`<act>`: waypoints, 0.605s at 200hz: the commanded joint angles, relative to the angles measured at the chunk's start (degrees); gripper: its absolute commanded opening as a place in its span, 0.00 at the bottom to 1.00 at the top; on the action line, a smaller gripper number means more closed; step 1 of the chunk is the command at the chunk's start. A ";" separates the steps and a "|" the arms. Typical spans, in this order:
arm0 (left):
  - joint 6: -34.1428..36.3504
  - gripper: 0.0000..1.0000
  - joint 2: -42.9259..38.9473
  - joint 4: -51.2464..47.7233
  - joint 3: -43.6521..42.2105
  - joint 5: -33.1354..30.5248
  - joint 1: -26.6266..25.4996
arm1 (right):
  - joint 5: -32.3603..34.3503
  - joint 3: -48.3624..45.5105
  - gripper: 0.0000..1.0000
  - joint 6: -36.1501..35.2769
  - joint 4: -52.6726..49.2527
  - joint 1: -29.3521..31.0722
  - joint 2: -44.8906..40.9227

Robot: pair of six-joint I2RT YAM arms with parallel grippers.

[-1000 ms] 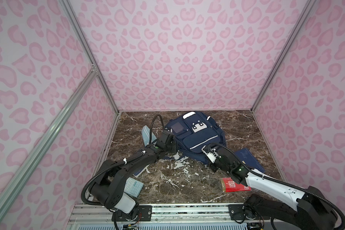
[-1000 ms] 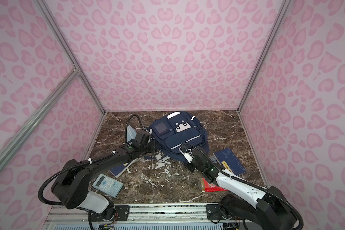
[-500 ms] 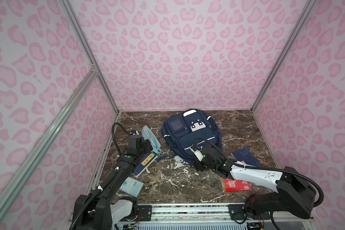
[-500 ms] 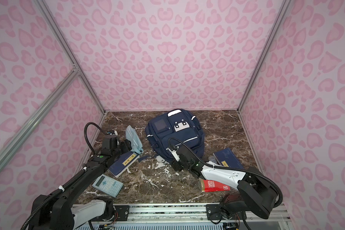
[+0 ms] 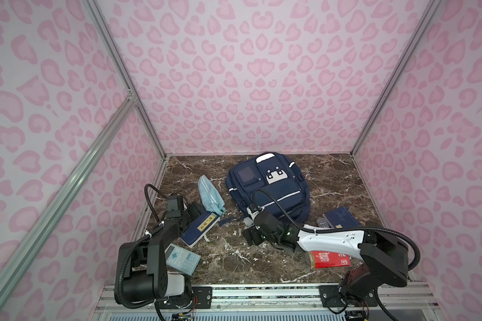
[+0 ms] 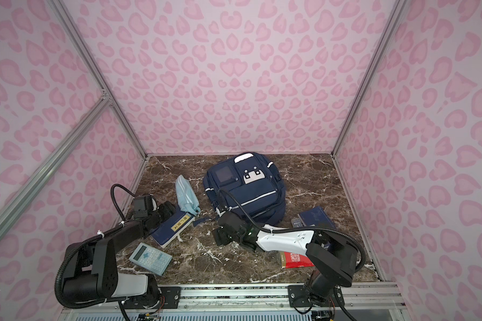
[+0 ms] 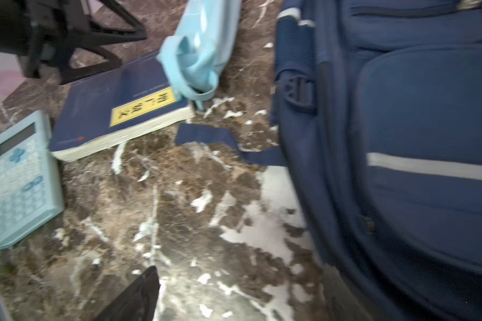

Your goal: Pack the student bag

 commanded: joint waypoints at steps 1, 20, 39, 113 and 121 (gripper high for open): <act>-0.20 0.81 -0.57 1.92 -0.99 0.66 0.00 | 1.05 1.73 0.91 7.58 2.89 2.05 4.31; -0.58 0.81 0.23 -0.08 -1.24 2.07 0.01 | -4.13 2.44 0.90 11.26 8.96 3.06 8.76; -1.13 0.81 -0.02 0.63 -3.21 3.96 0.01 | -8.15 5.60 0.91 12.73 10.64 3.11 13.02; -1.19 0.84 6.95 -4.10 6.38 -3.33 -0.35 | -9.42 10.92 0.91 13.28 11.79 3.07 20.40; -0.64 0.84 7.96 -5.55 8.18 -3.63 -0.59 | -9.56 11.47 0.91 13.35 12.06 3.12 20.99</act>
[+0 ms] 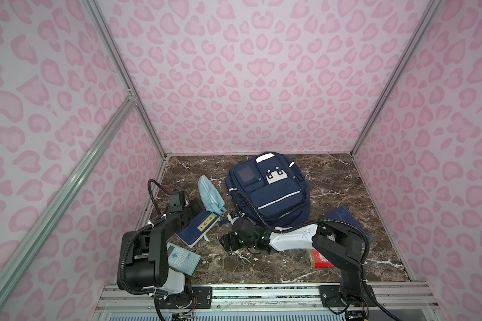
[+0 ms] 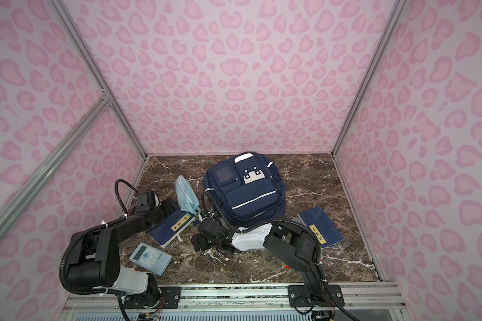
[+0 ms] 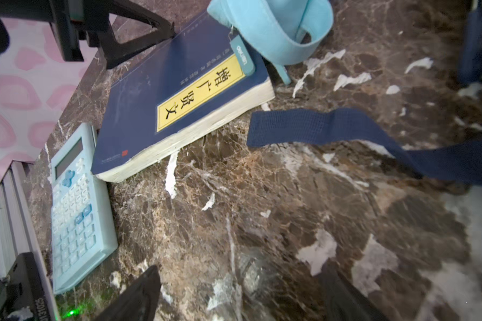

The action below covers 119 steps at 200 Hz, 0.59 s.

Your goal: Pack the student bag

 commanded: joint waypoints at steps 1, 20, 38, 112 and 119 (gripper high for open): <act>-0.23 0.84 2.05 -5.23 3.07 -2.93 -0.01 | -0.72 1.00 0.91 0.94 1.60 -0.01 1.75; 0.17 0.85 4.32 -7.01 5.45 -2.20 0.34 | -1.46 2.80 0.90 1.06 1.69 0.05 3.05; -0.77 0.85 4.93 -4.96 3.58 1.14 0.51 | -1.61 4.01 0.89 0.95 1.68 0.00 3.61; -0.64 0.91 6.08 -6.21 6.18 -4.25 -1.25 | -4.60 5.44 0.92 1.78 4.40 -1.77 5.49; -0.79 0.91 6.48 -5.42 5.77 -3.70 -1.31 | -4.73 5.34 0.92 1.85 4.40 -1.78 5.49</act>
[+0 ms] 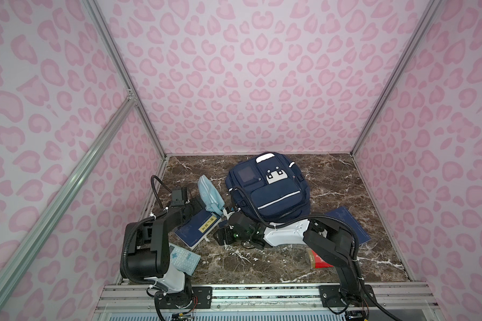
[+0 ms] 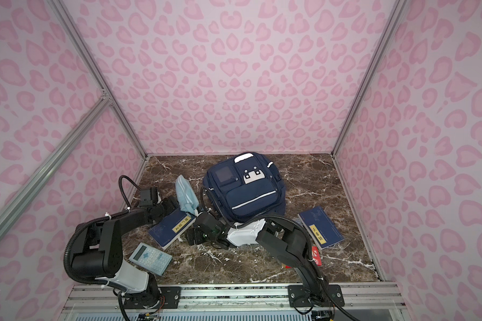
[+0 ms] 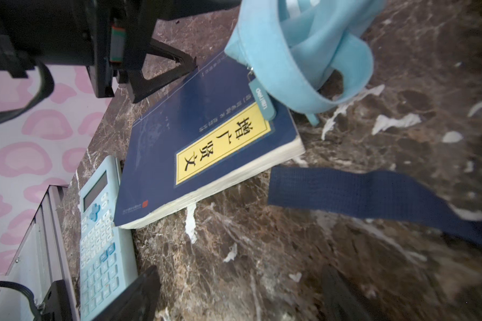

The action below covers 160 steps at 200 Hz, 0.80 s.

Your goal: Pack the student bag

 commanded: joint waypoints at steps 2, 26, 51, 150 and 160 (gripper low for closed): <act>-0.70 0.91 1.46 -1.68 0.38 -0.39 -0.02 | -0.92 -0.24 0.92 0.22 1.42 0.15 0.64; -0.67 0.91 0.20 -1.29 -2.56 0.38 -2.19 | -1.08 -0.81 0.92 0.34 1.40 -0.22 0.58; -2.06 0.88 -6.25 -1.17 -7.21 1.87 -3.49 | -2.58 -2.10 0.90 1.72 3.32 -1.03 0.05; -10.59 0.85 -27.37 0.67 -21.72 9.49 -14.71 | -0.52 -10.22 0.79 5.51 2.06 -6.28 -4.51; -11.22 0.85 -29.92 -0.13 -22.59 8.60 -16.24 | -1.81 -12.01 0.79 5.79 2.32 -7.35 -5.78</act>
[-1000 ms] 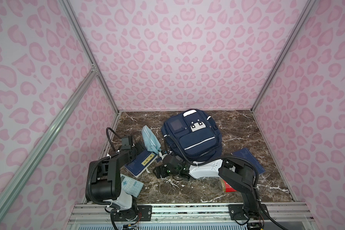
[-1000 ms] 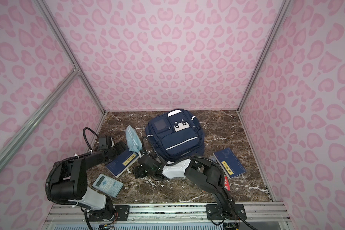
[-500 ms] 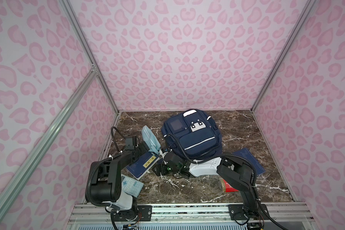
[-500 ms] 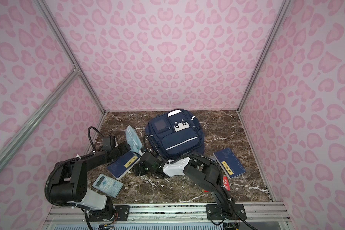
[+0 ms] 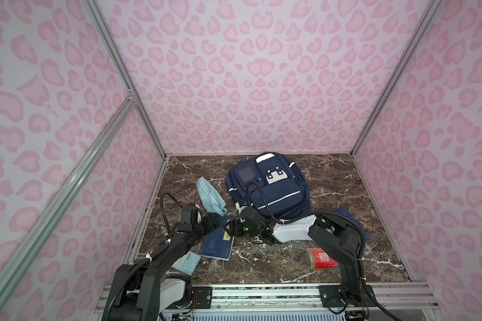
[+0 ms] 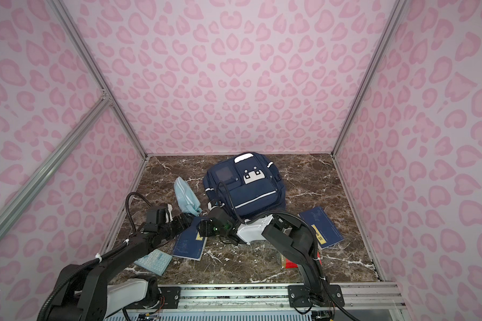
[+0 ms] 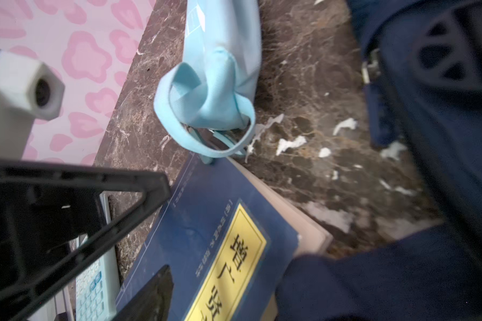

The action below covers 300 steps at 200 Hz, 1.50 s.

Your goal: Pack the student bag

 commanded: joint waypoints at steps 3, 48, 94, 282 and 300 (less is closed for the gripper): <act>-3.31 0.85 -4.99 -1.68 -1.90 -0.91 -3.03 | -0.75 -3.86 0.79 1.02 -3.71 -1.81 -2.12; 1.48 0.82 -7.11 -11.11 0.30 -9.69 -5.01 | 2.23 -7.43 0.87 -1.04 -16.95 -2.28 -11.18; 1.55 0.80 -5.79 -11.76 -0.28 -14.01 -8.83 | -0.63 -12.30 0.83 3.60 -14.51 4.95 -16.13; 0.82 0.69 -6.58 -6.50 -3.98 -7.18 -8.91 | -4.60 -7.01 0.16 8.11 2.13 4.14 -2.90; 0.92 0.69 -8.00 -7.60 -3.93 -7.20 -8.83 | -4.65 -7.48 0.00 7.15 1.25 4.23 -4.49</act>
